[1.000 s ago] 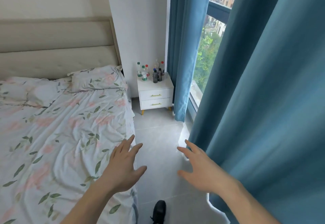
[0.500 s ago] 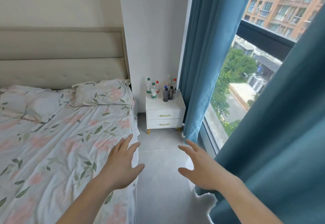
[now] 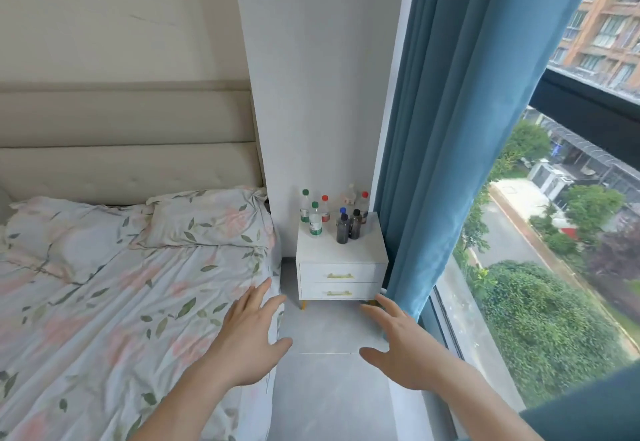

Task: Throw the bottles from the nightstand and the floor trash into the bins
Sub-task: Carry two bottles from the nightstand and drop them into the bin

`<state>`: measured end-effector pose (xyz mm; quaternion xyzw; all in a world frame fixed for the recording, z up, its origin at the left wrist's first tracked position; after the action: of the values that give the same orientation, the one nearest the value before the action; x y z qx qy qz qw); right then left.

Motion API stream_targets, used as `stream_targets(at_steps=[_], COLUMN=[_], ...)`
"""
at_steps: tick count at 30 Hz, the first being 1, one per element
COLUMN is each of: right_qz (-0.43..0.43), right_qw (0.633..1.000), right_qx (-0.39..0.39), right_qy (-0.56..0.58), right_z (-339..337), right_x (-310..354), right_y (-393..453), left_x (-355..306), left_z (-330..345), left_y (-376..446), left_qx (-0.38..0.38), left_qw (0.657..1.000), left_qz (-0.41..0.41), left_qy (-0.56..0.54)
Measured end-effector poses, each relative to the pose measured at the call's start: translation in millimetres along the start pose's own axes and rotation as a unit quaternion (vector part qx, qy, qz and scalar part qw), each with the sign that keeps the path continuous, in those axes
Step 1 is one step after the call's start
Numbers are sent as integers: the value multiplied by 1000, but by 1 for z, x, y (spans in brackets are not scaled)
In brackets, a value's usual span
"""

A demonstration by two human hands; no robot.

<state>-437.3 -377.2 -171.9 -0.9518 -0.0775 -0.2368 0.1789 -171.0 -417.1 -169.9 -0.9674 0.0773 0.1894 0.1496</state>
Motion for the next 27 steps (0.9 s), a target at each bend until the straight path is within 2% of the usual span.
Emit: stream_targets(at_steps=[6, 13, 27], right_qz=[-20, -46, 57], right_qw=[1000, 998, 996], right_qx=[19, 46, 68], right_qy=[-6, 8, 21], right_z=[-55, -86, -117], right_x=[-46, -67, -127], right_y=[103, 207, 403], left_x=[-22, -18, 18], left_z=[-20, -29, -54], left_y=[93, 176, 425], left_qx=[-26, -11, 72], left_qw=[999, 998, 997], left_qz=[-28, -63, -19], left_qy=[-2, -6, -3])
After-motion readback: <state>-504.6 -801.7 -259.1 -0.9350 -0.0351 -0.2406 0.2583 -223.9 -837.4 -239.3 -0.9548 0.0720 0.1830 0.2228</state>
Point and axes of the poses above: each hand's wrist, its own y-axis towards the middle knuckle, its own z-axis out of the palm, x = y × z, the point moved 5 cm from there along y, towards the middle knuckle, and after that the axes turned 4 degrees about -z, right-handed, at the moved point
